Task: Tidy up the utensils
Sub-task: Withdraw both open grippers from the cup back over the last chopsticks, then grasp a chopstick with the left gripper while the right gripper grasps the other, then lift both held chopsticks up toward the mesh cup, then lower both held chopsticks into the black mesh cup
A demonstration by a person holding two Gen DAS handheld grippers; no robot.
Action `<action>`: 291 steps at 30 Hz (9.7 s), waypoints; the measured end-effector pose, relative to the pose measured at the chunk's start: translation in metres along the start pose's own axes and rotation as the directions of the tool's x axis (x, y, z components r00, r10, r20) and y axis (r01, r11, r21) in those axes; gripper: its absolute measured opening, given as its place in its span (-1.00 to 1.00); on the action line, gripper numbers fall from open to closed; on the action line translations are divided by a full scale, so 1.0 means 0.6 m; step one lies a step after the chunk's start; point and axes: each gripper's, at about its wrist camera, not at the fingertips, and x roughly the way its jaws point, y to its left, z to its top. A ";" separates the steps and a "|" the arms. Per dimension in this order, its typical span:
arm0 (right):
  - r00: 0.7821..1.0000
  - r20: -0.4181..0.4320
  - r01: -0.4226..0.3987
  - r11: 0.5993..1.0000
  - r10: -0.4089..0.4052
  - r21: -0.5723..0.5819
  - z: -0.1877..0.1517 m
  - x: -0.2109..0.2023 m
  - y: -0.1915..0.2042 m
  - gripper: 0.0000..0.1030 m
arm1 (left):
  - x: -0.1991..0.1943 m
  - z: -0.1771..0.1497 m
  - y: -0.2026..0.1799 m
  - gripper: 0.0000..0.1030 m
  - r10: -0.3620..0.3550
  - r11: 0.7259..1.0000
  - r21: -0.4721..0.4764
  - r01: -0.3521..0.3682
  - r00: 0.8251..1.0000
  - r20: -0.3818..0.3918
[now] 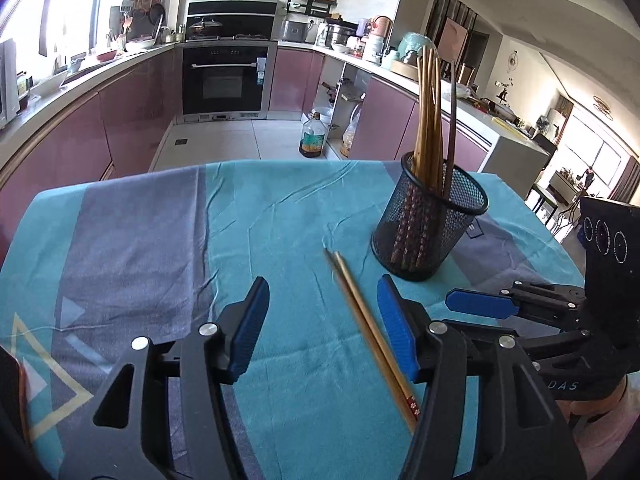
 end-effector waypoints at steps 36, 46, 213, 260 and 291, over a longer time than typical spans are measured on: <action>0.989 -0.077 0.121 0.990 -0.126 -0.068 -0.032 0.050 0.034 -0.30 | 0.042 -0.058 -0.007 0.14 -0.007 1.000 0.001 0.007 0.996 -0.088; 0.992 -0.077 0.095 0.995 -0.095 -0.013 -0.031 0.041 0.008 -0.31 | 0.069 -0.070 -0.052 0.13 -0.040 0.995 0.087 0.052 0.990 -0.137; 0.966 0.259 -0.010 0.999 -0.001 0.040 0.037 -0.129 -0.020 -0.90 | -0.083 0.018 -0.069 -0.86 -0.190 0.981 0.053 0.188 0.981 0.032; 0.896 0.444 0.026 0.999 -0.012 -0.025 0.125 -0.227 -0.028 -0.90 | -0.160 0.150 -0.107 -0.86 -0.242 0.969 0.121 0.217 0.938 0.249; 0.883 0.469 0.044 0.999 -0.033 -0.014 0.187 -0.210 -0.046 -0.90 | -0.164 0.205 -0.146 -0.86 -0.206 0.973 0.168 0.160 0.928 0.310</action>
